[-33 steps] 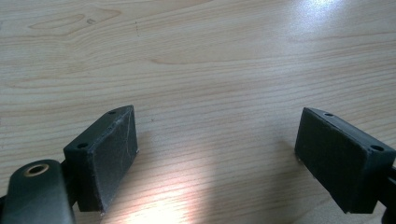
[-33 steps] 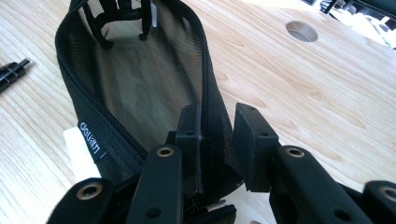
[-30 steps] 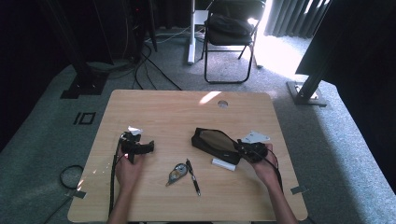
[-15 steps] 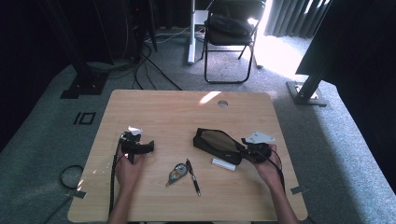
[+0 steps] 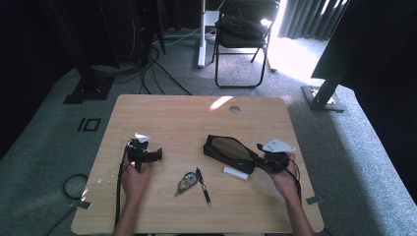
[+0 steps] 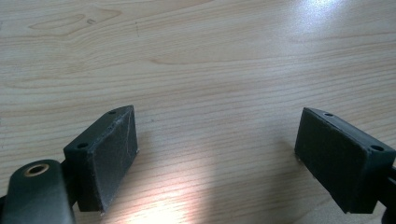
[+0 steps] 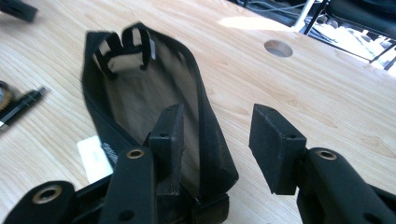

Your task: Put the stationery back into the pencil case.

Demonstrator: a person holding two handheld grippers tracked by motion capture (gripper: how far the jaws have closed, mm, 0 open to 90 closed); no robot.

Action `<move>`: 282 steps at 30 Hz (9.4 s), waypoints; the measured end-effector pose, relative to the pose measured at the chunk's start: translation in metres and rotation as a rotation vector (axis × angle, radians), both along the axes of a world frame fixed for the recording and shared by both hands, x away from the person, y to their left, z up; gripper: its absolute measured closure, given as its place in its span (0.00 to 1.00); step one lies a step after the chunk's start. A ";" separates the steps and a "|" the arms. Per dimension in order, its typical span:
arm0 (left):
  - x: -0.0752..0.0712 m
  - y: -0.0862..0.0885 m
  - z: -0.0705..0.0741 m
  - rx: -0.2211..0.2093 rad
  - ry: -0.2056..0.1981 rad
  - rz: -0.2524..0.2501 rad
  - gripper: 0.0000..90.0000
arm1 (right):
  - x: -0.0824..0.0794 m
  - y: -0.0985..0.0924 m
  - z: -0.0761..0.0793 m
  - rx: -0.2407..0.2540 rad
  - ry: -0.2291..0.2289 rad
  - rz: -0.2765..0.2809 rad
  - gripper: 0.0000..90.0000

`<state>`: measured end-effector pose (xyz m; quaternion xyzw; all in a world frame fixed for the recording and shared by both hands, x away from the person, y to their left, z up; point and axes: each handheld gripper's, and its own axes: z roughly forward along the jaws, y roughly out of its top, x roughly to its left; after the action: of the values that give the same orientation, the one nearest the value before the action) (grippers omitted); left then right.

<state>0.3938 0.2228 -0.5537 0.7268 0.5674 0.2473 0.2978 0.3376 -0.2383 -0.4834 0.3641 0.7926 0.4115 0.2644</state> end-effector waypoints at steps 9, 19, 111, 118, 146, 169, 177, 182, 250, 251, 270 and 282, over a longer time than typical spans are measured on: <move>0.000 0.000 0.000 0.000 0.000 0.000 0.15 | -0.019 0.008 0.010 0.013 -0.037 0.042 0.60; 0.000 0.000 0.000 0.000 0.000 0.000 0.15 | -0.034 0.018 0.011 0.009 -0.045 0.095 0.61; 0.000 0.000 0.000 0.000 0.000 0.001 0.15 | -0.043 0.059 -0.051 -0.169 0.080 0.180 0.53; 0.000 0.000 0.000 0.000 0.000 0.001 0.15 | -0.041 0.058 -0.053 -0.174 0.092 0.175 0.50; 0.000 0.000 0.000 0.000 0.000 0.001 0.15 | -0.039 0.061 -0.058 -0.192 0.115 0.180 0.51; 0.000 0.000 0.000 0.000 0.000 0.001 0.15 | -0.021 0.073 -0.057 -0.165 0.161 0.213 0.70; 0.000 0.000 0.000 0.000 0.000 0.001 0.15 | -0.015 0.078 -0.061 -0.175 0.183 0.223 0.74; 0.000 0.000 0.000 0.000 0.000 0.000 0.15 | -0.014 0.079 -0.063 -0.180 0.202 0.232 0.75; 0.000 0.000 0.000 0.000 0.000 0.001 0.15 | -0.023 0.081 -0.043 -0.150 0.184 0.238 0.79; 0.000 0.000 0.000 0.000 0.000 0.001 0.15 | -0.023 0.081 -0.043 -0.150 0.184 0.238 0.79; 0.000 0.000 0.000 0.000 0.000 0.001 0.15 | -0.027 0.080 -0.035 -0.147 0.159 0.242 0.79; 0.000 0.000 0.000 0.000 0.000 0.001 0.15 | -0.029 0.080 -0.029 -0.142 0.141 0.245 0.79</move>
<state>0.3938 0.2227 -0.5537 0.7265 0.5678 0.2475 0.2976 0.3085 -0.1584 -0.5125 0.2730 0.8749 0.3567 0.1810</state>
